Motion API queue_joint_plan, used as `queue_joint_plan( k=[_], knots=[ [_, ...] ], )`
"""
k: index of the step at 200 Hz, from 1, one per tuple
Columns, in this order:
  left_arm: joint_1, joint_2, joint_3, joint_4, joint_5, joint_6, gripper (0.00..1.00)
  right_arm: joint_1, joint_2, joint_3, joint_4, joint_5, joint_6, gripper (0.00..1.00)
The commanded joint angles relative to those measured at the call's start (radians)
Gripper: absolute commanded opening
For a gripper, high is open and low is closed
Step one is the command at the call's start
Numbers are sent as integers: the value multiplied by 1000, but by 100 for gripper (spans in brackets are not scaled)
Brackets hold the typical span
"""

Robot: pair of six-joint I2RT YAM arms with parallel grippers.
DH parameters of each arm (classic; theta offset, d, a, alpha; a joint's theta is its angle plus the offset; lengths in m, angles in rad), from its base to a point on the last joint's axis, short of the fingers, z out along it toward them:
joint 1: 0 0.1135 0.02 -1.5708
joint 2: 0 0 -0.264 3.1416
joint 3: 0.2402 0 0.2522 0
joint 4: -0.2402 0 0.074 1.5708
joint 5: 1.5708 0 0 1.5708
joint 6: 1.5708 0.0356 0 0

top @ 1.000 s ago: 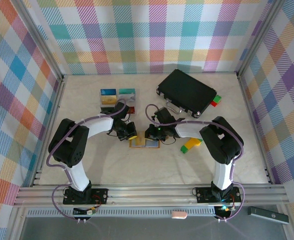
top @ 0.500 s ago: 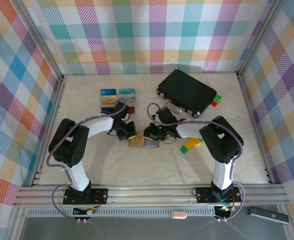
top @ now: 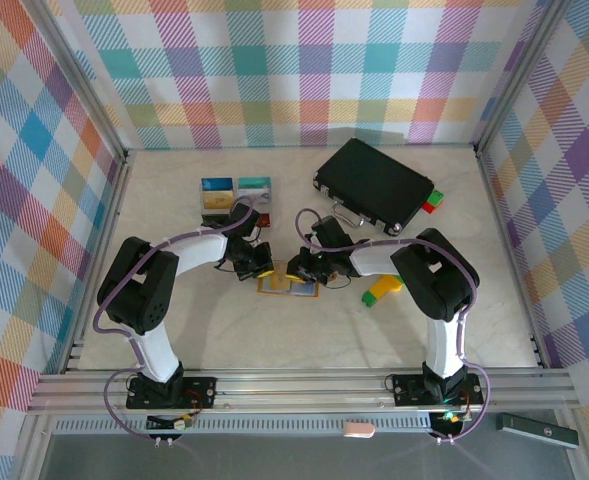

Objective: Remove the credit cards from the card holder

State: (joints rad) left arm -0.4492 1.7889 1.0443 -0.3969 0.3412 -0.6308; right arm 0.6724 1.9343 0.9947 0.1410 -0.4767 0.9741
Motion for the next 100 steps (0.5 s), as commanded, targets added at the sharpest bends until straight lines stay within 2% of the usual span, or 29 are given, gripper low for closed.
queue_joint_plan(
  k=[1, 28, 51, 100],
  knots=[
    [-6, 30, -27, -40, -53, 11, 5, 4, -3, 1, 16, -6, 9, 11],
    [-5, 23, -24, -48, -69, 14, 9, -7, -57, -27, -27, 57, -20, 8],
    [-5, 19, -27, -52, -78, 15, 18, -15, -109, -70, -63, 107, -46, 6],
    [-3, -14, -31, -20, -53, 6, 28, -43, -244, -197, -33, 159, -86, 4]
  ],
)
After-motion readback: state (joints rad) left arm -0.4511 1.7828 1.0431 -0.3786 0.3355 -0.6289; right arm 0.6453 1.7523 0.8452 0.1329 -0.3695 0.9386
